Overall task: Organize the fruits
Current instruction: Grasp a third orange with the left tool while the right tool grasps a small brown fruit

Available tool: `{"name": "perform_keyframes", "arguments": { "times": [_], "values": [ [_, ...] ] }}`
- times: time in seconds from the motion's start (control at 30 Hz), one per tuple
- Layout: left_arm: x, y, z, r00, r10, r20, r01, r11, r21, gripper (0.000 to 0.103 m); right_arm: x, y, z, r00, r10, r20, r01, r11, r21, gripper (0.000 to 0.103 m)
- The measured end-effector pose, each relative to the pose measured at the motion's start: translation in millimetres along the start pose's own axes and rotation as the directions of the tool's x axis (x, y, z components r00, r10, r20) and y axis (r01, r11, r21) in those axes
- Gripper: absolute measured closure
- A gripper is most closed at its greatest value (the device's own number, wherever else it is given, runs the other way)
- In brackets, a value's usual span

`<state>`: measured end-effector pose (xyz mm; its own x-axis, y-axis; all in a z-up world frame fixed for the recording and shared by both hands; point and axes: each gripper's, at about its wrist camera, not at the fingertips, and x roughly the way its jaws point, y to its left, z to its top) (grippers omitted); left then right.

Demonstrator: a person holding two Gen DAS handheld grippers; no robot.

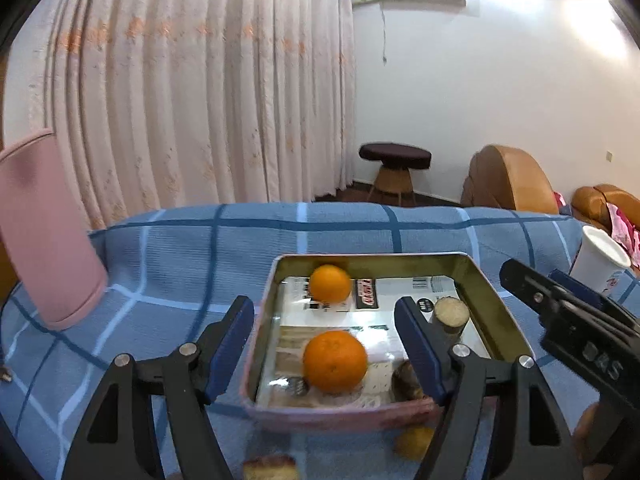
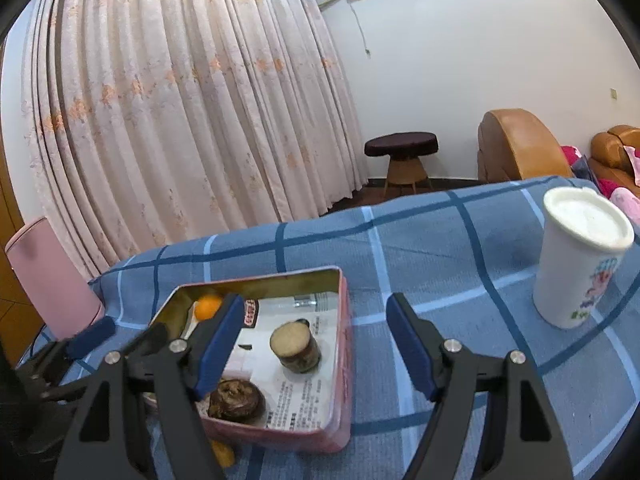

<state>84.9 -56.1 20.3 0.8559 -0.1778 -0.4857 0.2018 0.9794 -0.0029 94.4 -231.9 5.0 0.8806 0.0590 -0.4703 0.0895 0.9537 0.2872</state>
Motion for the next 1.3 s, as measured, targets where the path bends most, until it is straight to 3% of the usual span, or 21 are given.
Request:
{"name": "perform_keyframes", "arguments": {
  "times": [0.2,0.4,0.5,0.63,0.8,0.93,1.07,1.17,1.23,1.3],
  "values": [
    [-22.8,21.4,-13.9,0.998,0.051,0.028,-0.051,0.998,-0.025,0.029,-19.5,-0.2,-10.9,0.999,-0.027,-0.019,0.027,1.0,-0.001,0.027],
    [-44.1,40.4,-19.1,0.995,0.076,0.062,-0.072,0.995,-0.067,0.029,-31.5,1.0,-33.0,0.993,0.049,-0.108,-0.044,0.998,0.048,0.029],
    [-53.0,49.2,-25.2,0.993,0.096,0.069,-0.091,0.993,-0.072,0.029,-27.2,14.5,-46.2,0.979,0.093,-0.18,-0.089,0.996,0.03,0.034],
    [-68.3,69.6,-35.3,0.994,0.094,0.06,-0.087,0.99,-0.111,0.029,-14.2,34.1,-59.6,0.948,0.156,-0.277,-0.16,0.987,0.006,0.049],
    [-95.5,107.2,-50.0,0.995,0.093,0.044,-0.084,0.981,-0.174,0.029,-5.3,53.2,-68.8,0.933,0.143,-0.33,-0.172,0.983,-0.058,0.049],
    [-114.6,129.5,-60.0,0.985,0.167,0.03,-0.161,0.975,-0.154,0.029,12.2,58.1,-75.3,0.913,0.109,-0.394,-0.144,0.988,-0.06,0.049],
    [-122.7,147.9,-73.8,0.977,0.212,-0.011,-0.212,0.968,-0.135,0.029,18.0,66.0,-73.2,0.915,0.091,-0.394,-0.134,0.987,-0.083,0.049],
    [-122.4,159.1,-86.0,0.981,0.177,-0.077,-0.186,0.973,-0.134,0.029,20.7,73.1,-74.4,0.913,0.081,-0.4,-0.135,0.985,-0.11,0.051],
    [-122.9,157.9,-90.9,0.986,0.135,-0.097,-0.147,0.98,-0.131,0.029,20.1,76.3,-75.8,0.911,0.073,-0.405,-0.138,0.982,-0.132,0.065],
    [-122.1,152.6,-94.5,0.99,0.089,-0.111,-0.102,0.988,-0.116,0.029,18.8,76.6,-77.8,0.908,0.074,-0.412,-0.144,0.979,-0.143,0.071]
  ]
}}
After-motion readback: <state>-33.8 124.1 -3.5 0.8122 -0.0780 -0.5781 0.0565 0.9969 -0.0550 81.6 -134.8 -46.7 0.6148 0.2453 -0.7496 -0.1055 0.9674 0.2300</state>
